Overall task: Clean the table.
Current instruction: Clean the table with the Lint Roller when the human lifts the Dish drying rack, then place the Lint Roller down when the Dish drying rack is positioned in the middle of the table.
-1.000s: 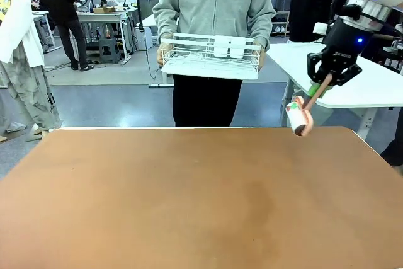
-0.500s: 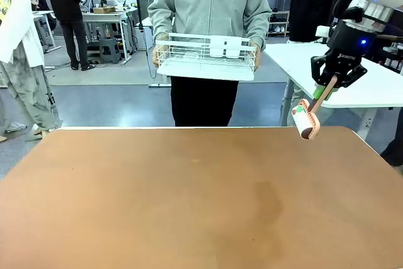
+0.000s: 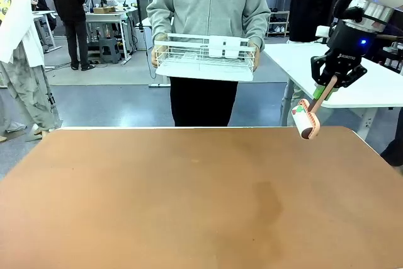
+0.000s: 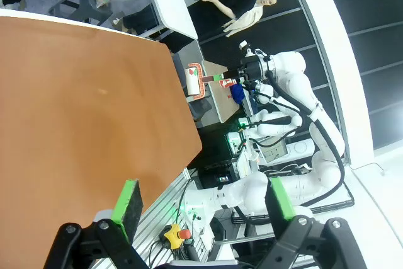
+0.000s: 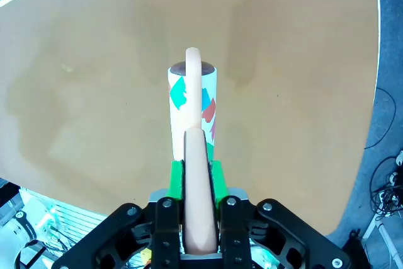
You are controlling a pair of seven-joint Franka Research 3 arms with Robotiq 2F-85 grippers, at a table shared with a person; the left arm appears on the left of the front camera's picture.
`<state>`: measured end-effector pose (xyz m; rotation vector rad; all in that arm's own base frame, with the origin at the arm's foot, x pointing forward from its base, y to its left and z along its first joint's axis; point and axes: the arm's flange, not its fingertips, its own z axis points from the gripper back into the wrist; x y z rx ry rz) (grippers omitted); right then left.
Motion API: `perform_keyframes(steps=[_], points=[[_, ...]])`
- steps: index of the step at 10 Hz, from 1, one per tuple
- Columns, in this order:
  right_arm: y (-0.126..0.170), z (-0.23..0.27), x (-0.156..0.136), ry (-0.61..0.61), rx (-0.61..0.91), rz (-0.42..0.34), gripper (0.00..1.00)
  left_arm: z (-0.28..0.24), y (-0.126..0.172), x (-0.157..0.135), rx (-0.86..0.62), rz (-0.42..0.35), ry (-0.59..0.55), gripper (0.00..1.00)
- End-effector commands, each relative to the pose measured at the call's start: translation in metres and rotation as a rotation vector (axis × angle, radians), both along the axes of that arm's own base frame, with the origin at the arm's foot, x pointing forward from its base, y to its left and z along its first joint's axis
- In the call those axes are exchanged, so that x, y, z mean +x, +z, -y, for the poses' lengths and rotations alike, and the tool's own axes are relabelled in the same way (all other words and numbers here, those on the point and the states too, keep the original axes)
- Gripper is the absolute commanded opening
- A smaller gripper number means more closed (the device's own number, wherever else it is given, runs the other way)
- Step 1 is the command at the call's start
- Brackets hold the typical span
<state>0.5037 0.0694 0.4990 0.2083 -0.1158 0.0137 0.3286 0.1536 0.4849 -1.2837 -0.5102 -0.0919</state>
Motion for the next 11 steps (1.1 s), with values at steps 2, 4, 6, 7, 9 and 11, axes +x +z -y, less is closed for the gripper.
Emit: perform_keyframes(steps=[2, 4, 6, 7, 9, 11], points=[[0.0019, -0.0015, -0.0009, -0.003, 0.016, 0.01, 0.21, -0.0006, 0.0017, -0.0019, -0.021, 0.021, -0.004, 1.0], [0.0019, -0.0015, -0.0009, -0.003, 0.016, 0.01, 0.21, -0.0006, 0.0017, -0.0019, -0.021, 0.021, -0.004, 1.0], [0.0019, -0.0015, -0.0009, -0.003, 0.016, 0.01, 0.21, -0.0006, 0.0017, -0.0019, -0.021, 0.021, -0.004, 1.0], [0.0019, -0.0015, -0.0009, -0.003, 0.016, 0.01, 0.21, -0.0006, 0.0017, -0.0019, -0.021, 0.021, -0.004, 1.0], [0.0019, -0.0015, -0.0009, -0.003, 0.016, 0.01, 0.21, -0.0006, 0.0017, -0.0019, -0.021, 0.021, -0.004, 1.0], [0.0019, -0.0015, -0.0009, -0.003, 0.016, 0.01, 0.21, -0.0006, 0.0017, -0.0019, -0.021, 0.021, -0.004, 1.0]])
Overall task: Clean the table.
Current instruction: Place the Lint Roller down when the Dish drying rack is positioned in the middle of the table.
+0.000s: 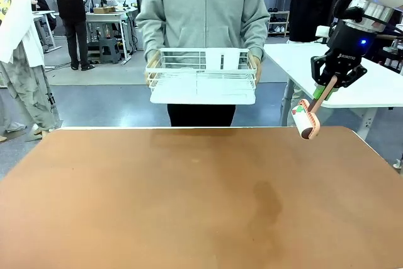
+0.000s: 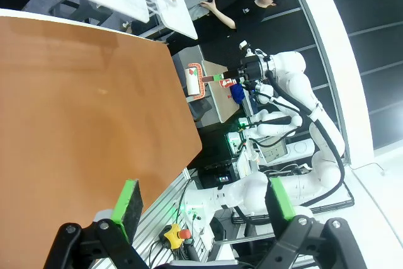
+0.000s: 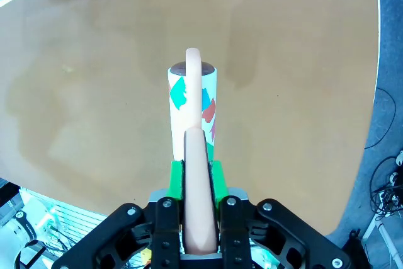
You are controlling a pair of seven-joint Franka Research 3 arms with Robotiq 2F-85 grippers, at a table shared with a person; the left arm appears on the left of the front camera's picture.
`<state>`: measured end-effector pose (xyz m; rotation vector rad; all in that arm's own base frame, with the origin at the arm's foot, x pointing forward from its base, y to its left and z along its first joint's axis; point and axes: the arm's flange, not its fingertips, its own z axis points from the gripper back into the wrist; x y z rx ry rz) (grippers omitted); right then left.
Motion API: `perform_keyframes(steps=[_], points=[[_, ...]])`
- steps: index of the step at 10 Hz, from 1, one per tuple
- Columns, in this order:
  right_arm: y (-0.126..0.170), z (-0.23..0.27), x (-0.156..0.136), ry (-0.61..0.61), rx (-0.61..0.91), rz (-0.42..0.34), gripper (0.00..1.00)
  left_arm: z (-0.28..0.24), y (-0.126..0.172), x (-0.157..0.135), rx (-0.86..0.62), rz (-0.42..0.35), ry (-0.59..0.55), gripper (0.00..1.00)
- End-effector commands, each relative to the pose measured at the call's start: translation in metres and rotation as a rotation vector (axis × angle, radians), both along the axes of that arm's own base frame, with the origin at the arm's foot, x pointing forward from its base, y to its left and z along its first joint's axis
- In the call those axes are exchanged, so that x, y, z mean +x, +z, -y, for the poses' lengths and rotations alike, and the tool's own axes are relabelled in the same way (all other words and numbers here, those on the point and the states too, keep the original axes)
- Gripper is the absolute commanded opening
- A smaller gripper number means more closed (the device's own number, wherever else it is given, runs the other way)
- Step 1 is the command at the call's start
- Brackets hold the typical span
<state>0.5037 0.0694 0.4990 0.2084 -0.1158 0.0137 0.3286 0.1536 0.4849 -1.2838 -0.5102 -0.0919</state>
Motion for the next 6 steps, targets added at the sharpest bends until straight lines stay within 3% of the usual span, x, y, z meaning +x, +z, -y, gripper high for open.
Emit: perform_keyframes(steps=[1, 6], points=[[0.0019, -0.0015, -0.0009, -0.003, 0.016, 0.01, 0.21, -0.0007, 0.0017, -0.0019, -0.021, 0.021, -0.004, 1.0], [0.0019, -0.0015, -0.0009, -0.003, 0.016, 0.01, 0.21, -0.0007, 0.0017, -0.0019, -0.021, 0.021, -0.004, 1.0]])
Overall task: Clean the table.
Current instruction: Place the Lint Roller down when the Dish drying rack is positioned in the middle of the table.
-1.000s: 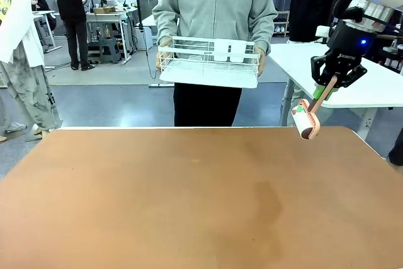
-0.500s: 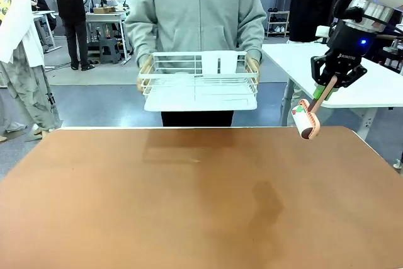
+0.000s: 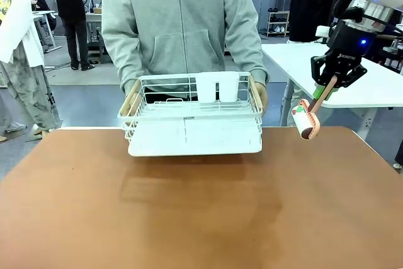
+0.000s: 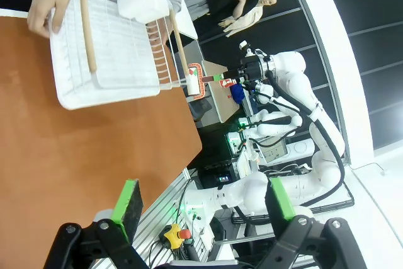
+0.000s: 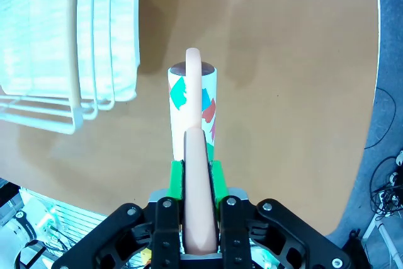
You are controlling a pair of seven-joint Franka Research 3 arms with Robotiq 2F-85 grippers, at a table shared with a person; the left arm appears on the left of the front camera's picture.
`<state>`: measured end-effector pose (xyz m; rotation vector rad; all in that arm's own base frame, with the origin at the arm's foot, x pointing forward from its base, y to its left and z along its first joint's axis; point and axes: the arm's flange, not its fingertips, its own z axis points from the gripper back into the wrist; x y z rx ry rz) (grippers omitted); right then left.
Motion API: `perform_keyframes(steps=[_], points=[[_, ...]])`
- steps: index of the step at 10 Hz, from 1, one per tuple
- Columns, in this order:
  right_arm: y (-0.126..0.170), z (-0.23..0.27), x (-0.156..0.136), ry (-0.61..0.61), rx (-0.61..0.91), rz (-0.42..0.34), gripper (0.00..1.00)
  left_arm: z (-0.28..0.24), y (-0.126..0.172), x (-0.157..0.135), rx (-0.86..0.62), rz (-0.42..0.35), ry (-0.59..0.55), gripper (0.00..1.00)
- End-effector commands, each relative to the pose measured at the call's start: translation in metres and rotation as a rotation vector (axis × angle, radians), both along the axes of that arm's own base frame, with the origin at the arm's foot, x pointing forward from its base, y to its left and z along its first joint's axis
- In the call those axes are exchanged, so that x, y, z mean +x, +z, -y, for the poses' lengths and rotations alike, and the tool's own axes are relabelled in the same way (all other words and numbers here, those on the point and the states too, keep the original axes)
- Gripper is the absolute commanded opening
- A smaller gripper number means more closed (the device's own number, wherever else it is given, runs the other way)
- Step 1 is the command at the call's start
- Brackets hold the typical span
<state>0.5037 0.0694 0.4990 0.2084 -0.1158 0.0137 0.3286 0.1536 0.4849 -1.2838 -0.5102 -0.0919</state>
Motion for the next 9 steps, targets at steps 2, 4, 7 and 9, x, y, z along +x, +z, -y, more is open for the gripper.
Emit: perform_keyframes(steps=[2, 4, 7, 9], points=[[0.0019, -0.0015, -0.0009, -0.003, 0.016, 0.01, 0.21, -0.0007, 0.0017, -0.0019, -0.021, 0.021, -0.004, 1.0], [0.0019, -0.0015, -0.0009, -0.003, 0.016, 0.01, 0.21, -0.0007, 0.0017, -0.0019, -0.021, 0.021, -0.004, 1.0], [0.0019, -0.0015, -0.0009, -0.003, 0.016, 0.01, 0.21, -0.0007, 0.0017, -0.0019, -0.021, 0.021, -0.004, 1.0], [0.0019, -0.0015, -0.0009, -0.003, 0.016, 0.01, 0.21, -0.0007, 0.0017, -0.0019, -0.021, 0.021, -0.004, 1.0]])
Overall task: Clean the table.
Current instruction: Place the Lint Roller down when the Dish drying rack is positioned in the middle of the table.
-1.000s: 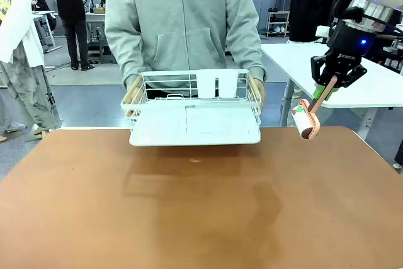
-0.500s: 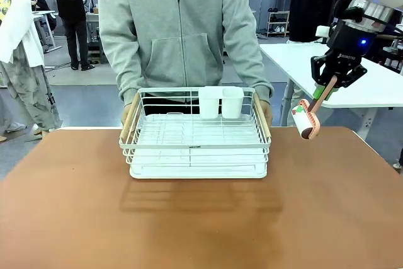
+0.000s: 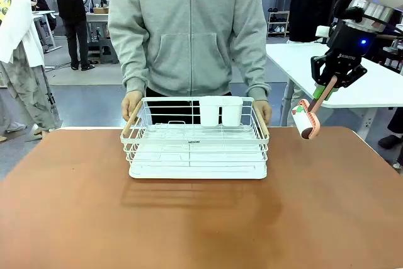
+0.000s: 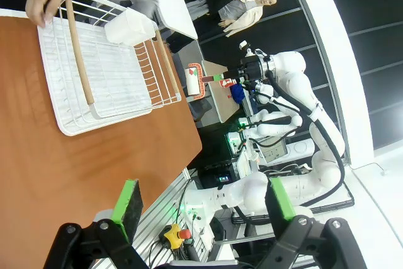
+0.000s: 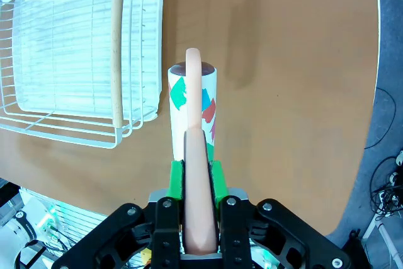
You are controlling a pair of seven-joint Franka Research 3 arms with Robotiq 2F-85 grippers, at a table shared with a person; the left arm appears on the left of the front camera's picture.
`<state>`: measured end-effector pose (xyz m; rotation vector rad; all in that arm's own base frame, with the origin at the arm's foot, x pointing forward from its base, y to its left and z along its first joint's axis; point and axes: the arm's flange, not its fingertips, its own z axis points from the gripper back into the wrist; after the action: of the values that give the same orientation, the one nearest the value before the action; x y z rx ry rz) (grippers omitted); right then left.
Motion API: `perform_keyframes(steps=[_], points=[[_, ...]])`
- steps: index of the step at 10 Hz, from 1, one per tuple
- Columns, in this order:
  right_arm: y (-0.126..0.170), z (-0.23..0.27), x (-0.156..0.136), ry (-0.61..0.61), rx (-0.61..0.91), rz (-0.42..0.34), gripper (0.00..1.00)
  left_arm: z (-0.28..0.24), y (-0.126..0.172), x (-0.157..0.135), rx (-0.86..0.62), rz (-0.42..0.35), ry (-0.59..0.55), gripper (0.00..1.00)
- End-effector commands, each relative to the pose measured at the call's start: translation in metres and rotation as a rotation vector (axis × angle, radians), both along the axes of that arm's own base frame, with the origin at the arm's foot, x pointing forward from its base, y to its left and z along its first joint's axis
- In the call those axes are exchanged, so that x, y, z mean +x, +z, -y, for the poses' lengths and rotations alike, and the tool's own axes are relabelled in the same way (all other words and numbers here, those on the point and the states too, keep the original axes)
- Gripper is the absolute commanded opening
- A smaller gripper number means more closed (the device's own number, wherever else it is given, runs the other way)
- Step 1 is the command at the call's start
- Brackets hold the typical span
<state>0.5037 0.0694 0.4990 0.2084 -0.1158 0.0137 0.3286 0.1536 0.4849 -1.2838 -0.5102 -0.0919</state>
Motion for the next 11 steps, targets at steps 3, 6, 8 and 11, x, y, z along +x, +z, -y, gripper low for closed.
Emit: perform_keyframes(steps=[3, 6, 8, 11], points=[[0.002, -0.001, -0.001, -0.003, 0.016, 0.01, 0.21, -0.001, 0.002, -0.002, -0.021, 0.021, -0.004, 1.0], [0.0, 0.0, 0.0, 0.0, 0.0, 0.0, 0.21, -0.001, 0.002, -0.002, -0.021, 0.021, -0.004, 1.0], [-0.003, 0.0, 0.016, -0.4, 0.059, 0.011, 0.21, -0.001, 0.002, -0.002, -0.021, 0.021, -0.004, 1.0], [-0.016, 0.024, 0.018, -0.89, 0.202, -0.014, 0.21, -0.001, 0.002, -0.002, -0.021, 0.021, -0.004, 1.0]])
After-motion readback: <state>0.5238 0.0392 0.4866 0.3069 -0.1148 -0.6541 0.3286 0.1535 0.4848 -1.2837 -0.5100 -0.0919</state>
